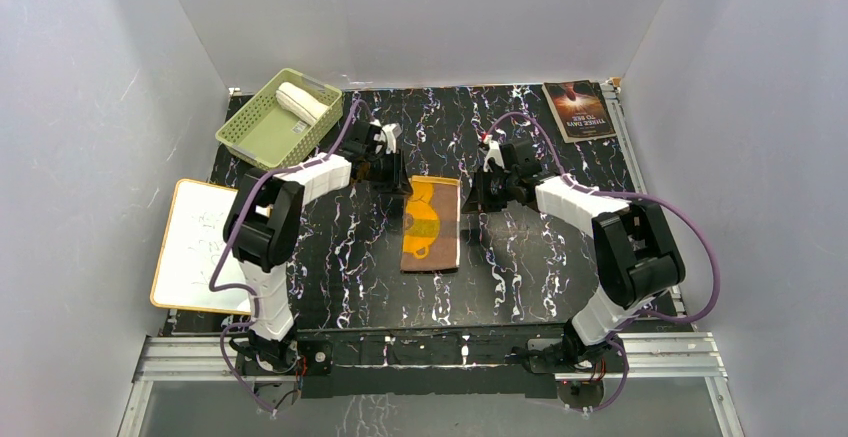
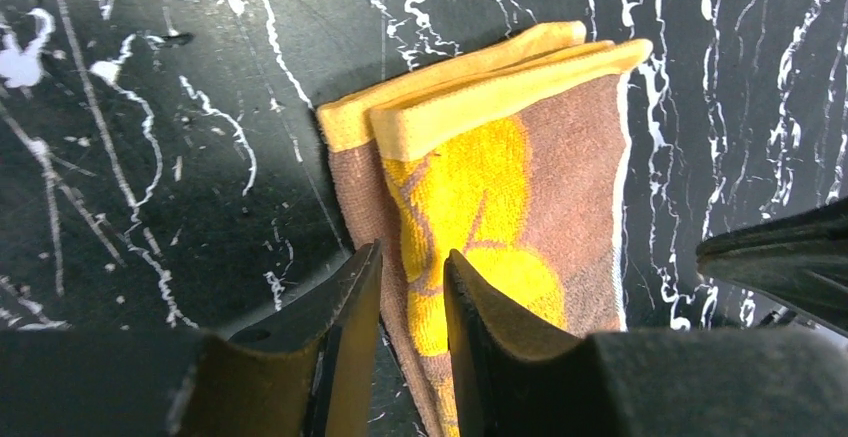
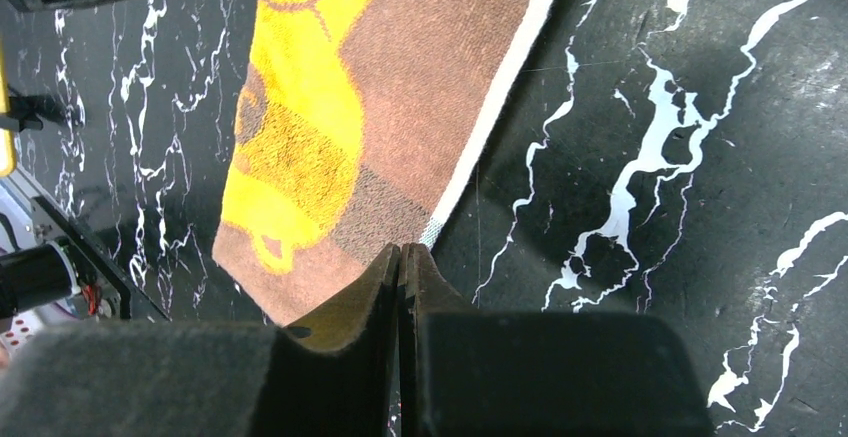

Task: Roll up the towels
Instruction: Roll the towel at the center of the board.

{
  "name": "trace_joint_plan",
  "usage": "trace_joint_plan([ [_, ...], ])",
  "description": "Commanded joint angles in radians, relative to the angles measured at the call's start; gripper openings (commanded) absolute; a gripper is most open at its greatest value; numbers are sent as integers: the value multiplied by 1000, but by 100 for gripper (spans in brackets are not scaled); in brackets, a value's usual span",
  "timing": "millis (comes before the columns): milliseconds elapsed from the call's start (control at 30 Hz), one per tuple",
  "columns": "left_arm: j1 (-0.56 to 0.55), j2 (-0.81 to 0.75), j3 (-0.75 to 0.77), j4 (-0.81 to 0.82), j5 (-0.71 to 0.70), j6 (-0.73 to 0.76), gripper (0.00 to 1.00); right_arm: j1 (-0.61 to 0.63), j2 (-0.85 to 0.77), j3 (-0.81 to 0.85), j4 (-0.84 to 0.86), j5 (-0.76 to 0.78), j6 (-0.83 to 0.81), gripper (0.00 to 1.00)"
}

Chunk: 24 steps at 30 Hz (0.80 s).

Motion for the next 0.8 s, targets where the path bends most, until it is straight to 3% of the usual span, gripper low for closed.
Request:
trace_joint_plan([
  [0, 7, -121, 2, -39, -59, 32, 29, 15, -87, 12, -2, -41, -58, 2],
  [133, 6, -250, -60, 5, -2, 24, 28, 59, -154, -49, -7, -57, -89, 0],
  [367, -82, -368, -237, 95, 162, -14, 0, 173, -128, -167, 88, -122, -7, 0],
  [533, -109, -391, -426, 281, 251, -139, 0, 197, -75, -213, 224, -185, 76, 0],
  [767, -120, -342, -594, 490, 282, -242, 0, 198, -18, -234, 253, -204, 89, 0],
])
